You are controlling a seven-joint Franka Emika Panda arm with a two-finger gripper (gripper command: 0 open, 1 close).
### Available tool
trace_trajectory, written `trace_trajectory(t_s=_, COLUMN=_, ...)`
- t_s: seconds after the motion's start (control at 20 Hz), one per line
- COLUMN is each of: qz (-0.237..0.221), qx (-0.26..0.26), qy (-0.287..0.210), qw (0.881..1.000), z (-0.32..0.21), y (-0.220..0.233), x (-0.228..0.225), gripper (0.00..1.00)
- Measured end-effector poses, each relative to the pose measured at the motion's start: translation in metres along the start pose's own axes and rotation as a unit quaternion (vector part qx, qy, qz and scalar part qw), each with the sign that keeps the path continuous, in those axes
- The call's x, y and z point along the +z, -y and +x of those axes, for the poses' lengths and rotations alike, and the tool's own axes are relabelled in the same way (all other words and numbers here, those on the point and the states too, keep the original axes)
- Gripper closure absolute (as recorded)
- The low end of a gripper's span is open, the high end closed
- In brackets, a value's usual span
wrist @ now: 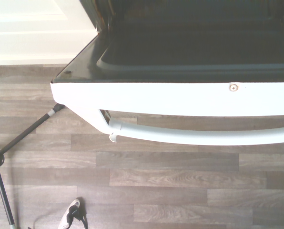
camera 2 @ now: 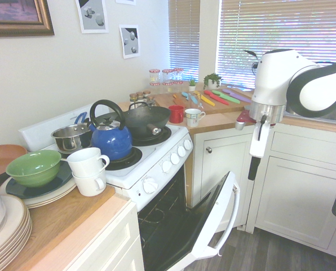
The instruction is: Close the oven
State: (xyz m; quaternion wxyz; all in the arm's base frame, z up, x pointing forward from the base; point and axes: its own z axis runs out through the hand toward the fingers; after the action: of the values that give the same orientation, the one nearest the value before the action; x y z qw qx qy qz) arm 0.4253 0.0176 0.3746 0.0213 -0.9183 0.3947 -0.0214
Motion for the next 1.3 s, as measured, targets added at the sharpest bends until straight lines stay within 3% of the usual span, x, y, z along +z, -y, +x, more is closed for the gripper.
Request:
trace_trajectory(t_s=0.25, qz=-0.025, qx=0.004, qy=0.023, qw=0.999, z=0.000, y=-0.002, x=0.027, gripper=0.00)
trace_trajectory(t_s=0.5, qz=-0.051, qx=0.021, qy=0.058, qw=0.997, z=0.000, y=-0.010, x=0.139, gripper=0.00)
trace_trajectory(t_s=0.75, qz=-0.037, qx=0.023, qy=0.061, qw=0.997, z=0.004, y=-0.018, x=0.224, gripper=0.00)
trace_trajectory(t_s=1.3, qz=-0.012, qx=0.022, qy=0.019, qw=1.000, z=0.040, y=0.019, x=0.259, gripper=0.00)
